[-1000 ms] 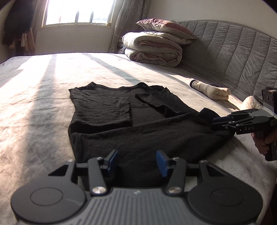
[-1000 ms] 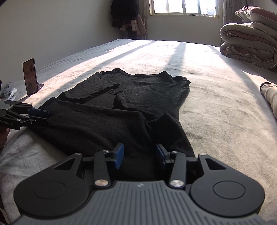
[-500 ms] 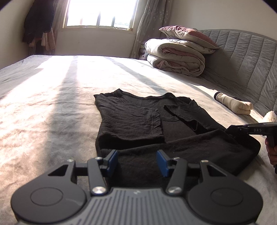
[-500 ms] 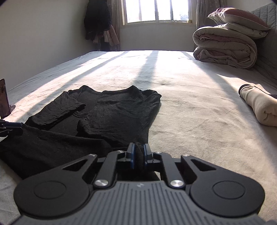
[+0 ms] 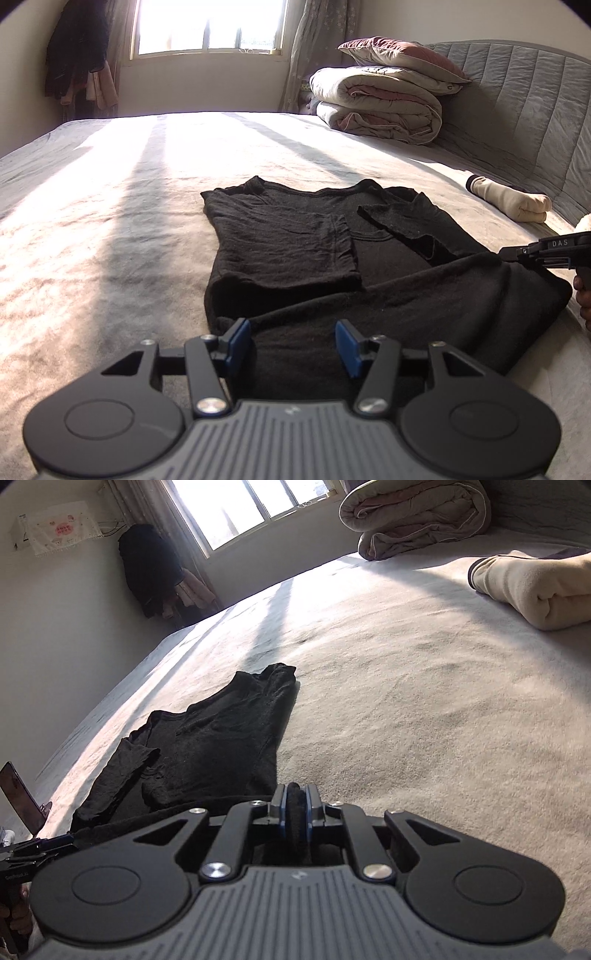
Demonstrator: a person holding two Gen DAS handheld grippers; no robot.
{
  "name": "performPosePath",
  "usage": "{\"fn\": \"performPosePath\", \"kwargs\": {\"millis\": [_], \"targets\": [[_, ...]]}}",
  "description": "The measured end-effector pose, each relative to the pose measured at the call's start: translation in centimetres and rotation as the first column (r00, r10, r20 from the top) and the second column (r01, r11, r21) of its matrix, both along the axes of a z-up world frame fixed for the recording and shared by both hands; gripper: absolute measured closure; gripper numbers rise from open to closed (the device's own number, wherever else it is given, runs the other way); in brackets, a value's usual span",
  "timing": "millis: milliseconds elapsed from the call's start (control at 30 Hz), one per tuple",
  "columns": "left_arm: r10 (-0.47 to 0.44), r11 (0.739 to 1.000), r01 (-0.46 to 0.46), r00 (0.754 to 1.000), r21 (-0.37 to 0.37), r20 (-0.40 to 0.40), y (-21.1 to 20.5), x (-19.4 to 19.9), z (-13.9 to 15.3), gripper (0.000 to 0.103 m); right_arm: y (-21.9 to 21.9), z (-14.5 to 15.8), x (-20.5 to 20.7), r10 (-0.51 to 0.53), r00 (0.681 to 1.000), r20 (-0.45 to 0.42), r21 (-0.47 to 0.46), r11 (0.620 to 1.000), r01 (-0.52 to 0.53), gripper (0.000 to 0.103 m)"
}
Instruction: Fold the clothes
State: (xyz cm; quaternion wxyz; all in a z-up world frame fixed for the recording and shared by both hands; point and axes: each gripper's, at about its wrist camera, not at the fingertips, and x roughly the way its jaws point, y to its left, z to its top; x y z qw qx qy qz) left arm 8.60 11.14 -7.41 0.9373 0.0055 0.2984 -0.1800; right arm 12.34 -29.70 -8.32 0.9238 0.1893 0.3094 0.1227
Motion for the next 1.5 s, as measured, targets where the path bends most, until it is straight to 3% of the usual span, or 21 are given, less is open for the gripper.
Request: {"fn": "performPosePath", "kwargs": {"millis": [133,300,367,467,600,800,933,1067,1267,1500], "targets": [[0.001,1.0,0.0,0.999,-0.017,0.04,-0.1,-0.4,0.7,0.05,0.9,2.1,-1.5,0.011,0.996,0.085,-0.127,0.992,-0.001,0.058],[-0.01,1.0,0.011,0.998,-0.003,0.061,-0.7,-0.3,0.9,0.05,3.4,3.7,-3.3,0.11,0.971,0.211,-0.296,0.954,-0.043,0.06],[-0.013,1.0,0.013,0.998,0.009,0.054,-0.9,-0.1,0.7,0.05,4.5,3.4,-3.6,0.171,0.962,0.211,-0.347,0.934,-0.089,0.072],[-0.012,1.0,0.011,1.0,0.021,0.029,-1.0,0.1,0.2,0.05,5.4,2.2,-3.1,0.207,0.963,0.171,-0.391,0.912,-0.127,0.075],[-0.004,1.0,0.004,1.0,0.006,0.001,-0.5,0.4,-0.3,0.05,4.4,0.0,-2.0,0.16,0.985,0.07,-0.385,0.915,-0.121,0.076],[0.0,0.999,0.0,1.0,-0.036,-0.013,0.0,0.4,0.5,0.05,4.3,0.6,-2.0,0.149,0.987,0.067,-0.342,0.932,-0.118,0.075],[0.013,0.994,-0.016,1.0,-0.109,-0.029,1.1,0.6,1.6,0.047,3.8,1.9,-1.9,0.141,0.988,0.068,-0.259,0.959,-0.119,0.066],[0.001,0.994,-0.009,0.998,-0.113,-0.066,1.6,1.9,2.6,0.047,3.6,2.9,-1.0,0.141,0.989,0.035,-0.224,0.966,-0.13,0.057],[0.028,0.989,-0.046,0.991,-0.138,-0.129,3.5,6.4,3.7,0.047,4.4,3.9,1.4,0.16,0.987,-0.031,-0.237,0.958,-0.163,0.053],[0.067,0.978,-0.104,0.978,-0.182,-0.199,4.2,12.9,2.0,0.047,5.4,3.8,6.7,0.151,0.982,-0.114,-0.24,0.955,-0.175,0.048]]}}
